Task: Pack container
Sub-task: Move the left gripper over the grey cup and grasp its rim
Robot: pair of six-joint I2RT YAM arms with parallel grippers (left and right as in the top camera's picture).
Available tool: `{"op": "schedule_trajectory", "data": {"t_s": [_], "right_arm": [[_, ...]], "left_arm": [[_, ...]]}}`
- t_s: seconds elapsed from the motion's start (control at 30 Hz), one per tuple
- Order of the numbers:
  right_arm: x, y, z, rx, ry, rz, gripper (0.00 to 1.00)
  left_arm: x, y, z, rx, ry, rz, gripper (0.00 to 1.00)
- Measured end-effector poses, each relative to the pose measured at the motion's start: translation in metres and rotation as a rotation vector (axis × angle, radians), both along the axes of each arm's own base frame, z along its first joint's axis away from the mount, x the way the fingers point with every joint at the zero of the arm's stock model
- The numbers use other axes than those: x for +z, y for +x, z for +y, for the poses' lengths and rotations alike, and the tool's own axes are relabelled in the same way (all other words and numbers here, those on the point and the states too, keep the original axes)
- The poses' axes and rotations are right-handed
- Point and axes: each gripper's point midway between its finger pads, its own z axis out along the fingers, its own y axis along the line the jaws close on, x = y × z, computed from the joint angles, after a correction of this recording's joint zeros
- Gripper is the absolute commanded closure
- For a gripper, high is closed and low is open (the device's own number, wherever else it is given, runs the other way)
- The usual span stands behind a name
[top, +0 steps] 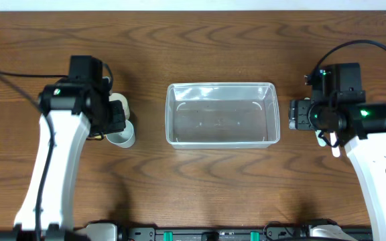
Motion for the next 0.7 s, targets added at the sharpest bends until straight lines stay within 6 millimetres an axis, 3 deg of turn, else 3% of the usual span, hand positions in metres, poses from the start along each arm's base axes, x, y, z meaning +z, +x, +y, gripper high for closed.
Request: {"op": "schedule_trajectory", "data": {"t_s": [0.33, 0.5, 0.7], "right_arm": [[-0.014, 0.004, -0.001, -0.013, -0.006, 0.047, 0.19], [-0.014, 0.005, -0.002, -0.016, -0.011, 0.043, 0.18], [-0.014, 0.005, -0.002, -0.016, -0.012, 0.044, 0.18]], "left_arm": [[-0.051, 0.003, -0.005, -0.004, -0.022, 0.197, 0.6], [-0.059, 0.003, -0.006, -0.003, -0.033, 0.225, 0.59], [-0.059, 0.003, -0.009, -0.01, -0.04, 0.225, 0.47]]}}
